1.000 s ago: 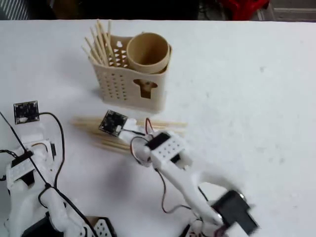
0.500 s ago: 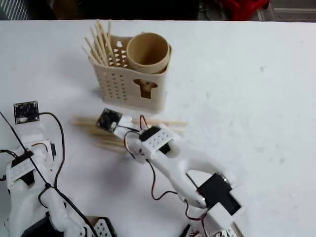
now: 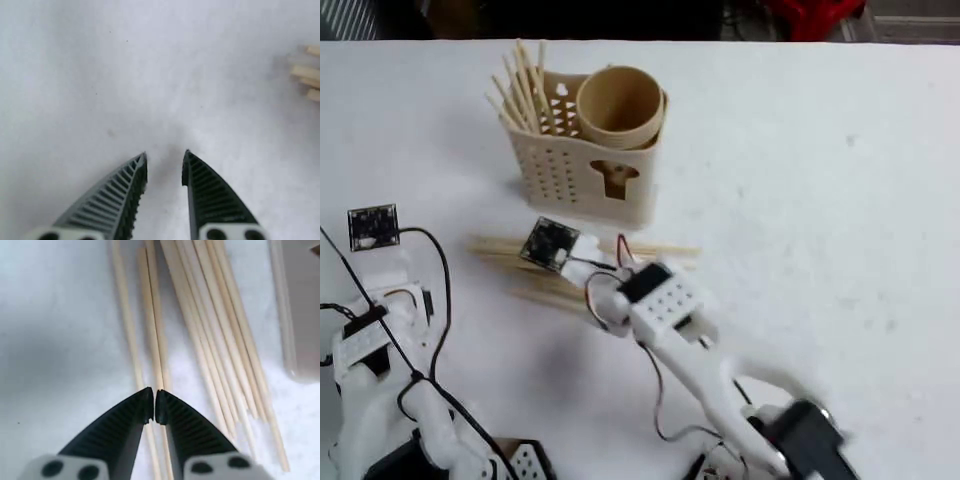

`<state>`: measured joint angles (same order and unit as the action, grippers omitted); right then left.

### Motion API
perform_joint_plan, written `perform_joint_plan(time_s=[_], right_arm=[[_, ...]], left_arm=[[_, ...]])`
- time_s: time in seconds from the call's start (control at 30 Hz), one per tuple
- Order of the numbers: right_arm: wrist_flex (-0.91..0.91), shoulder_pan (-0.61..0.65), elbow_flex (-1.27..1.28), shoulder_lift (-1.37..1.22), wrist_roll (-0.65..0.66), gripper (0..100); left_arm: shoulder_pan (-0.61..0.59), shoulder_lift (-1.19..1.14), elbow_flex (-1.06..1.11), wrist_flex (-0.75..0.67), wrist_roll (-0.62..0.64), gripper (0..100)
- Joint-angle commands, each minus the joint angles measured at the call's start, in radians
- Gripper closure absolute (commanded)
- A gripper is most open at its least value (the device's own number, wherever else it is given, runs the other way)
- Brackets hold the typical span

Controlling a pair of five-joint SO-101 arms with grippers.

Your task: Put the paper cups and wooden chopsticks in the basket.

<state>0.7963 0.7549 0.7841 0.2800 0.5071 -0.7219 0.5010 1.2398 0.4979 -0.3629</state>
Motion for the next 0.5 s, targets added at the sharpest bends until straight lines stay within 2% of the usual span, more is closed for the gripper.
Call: perform_joint_plan(time_s=[0.0, 0.13, 0.37, 0.47], right_arm=[[0.004, 0.008, 0.043, 0.163, -0.003, 98.1], [-0.081, 0.010, 0.049, 0.157, -0.003, 98.1], [-0.127, 0.051, -0.038, -0.051, -0.003, 97.7], [-0.122, 0.051, -0.114, -0.157, -0.003, 91.3]], left_arm=[[0.019, 0.001, -0.005, -0.021, 0.008, 87], [0.019, 0.001, -0.005, -0.021, 0.008, 87], [0.019, 0.001, -0.005, -0.020, 0.008, 87], [0.019, 0.001, -0.005, -0.020, 0.008, 87]])
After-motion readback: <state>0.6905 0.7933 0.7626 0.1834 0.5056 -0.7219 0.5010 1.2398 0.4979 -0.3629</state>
